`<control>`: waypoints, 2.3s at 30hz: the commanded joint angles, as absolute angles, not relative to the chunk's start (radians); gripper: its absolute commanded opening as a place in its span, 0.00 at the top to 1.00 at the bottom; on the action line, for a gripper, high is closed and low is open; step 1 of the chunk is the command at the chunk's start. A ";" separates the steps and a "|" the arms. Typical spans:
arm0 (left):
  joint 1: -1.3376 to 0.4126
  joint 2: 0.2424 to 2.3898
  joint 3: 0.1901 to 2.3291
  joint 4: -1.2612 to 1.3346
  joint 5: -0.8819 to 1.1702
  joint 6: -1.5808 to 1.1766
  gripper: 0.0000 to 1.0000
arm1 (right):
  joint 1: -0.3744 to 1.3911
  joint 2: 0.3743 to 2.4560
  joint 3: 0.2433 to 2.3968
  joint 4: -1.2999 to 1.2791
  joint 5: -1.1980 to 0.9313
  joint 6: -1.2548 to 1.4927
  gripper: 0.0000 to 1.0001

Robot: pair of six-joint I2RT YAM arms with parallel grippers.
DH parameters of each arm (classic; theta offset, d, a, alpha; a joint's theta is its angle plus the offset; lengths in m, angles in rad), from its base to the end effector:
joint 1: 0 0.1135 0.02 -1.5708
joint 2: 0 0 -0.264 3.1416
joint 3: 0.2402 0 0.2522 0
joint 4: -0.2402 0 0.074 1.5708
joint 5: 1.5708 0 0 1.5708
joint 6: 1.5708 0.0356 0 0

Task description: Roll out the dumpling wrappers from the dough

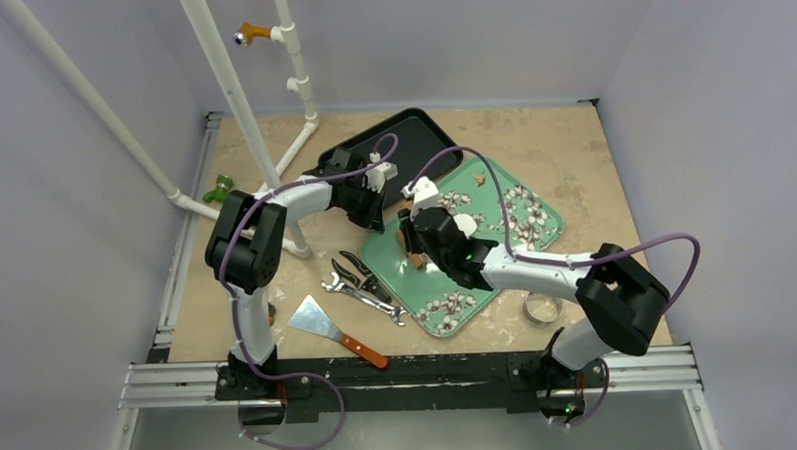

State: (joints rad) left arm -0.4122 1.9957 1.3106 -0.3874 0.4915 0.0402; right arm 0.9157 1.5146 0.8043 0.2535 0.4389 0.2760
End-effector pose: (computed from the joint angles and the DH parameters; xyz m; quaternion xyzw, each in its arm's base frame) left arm 0.3660 -0.1784 0.1529 0.2693 0.9026 -0.2759 0.1914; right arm 0.2102 0.2488 0.2160 -0.1512 0.8227 0.1366 0.5308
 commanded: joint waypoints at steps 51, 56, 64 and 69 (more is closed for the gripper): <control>-0.393 2.000 1.316 -0.369 0.459 0.034 1.00 | 0.722 1.361 0.910 0.193 0.333 0.172 1.00; -0.393 2.000 1.316 -0.368 0.457 0.034 1.00 | 0.676 1.390 0.865 0.207 0.354 0.146 1.00; -0.391 2.000 1.316 -0.367 0.460 0.034 1.00 | 0.678 1.514 0.746 0.243 0.339 0.207 1.00; -0.389 2.000 1.316 -0.367 0.462 0.032 1.00 | 0.758 1.540 0.661 0.305 0.305 0.290 1.00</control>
State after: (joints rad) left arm -0.4095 1.9957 1.3106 -0.3866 0.4988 0.0414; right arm 0.6910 1.4857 0.7509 0.3351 0.3618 0.1921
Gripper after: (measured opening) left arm 0.037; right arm 0.311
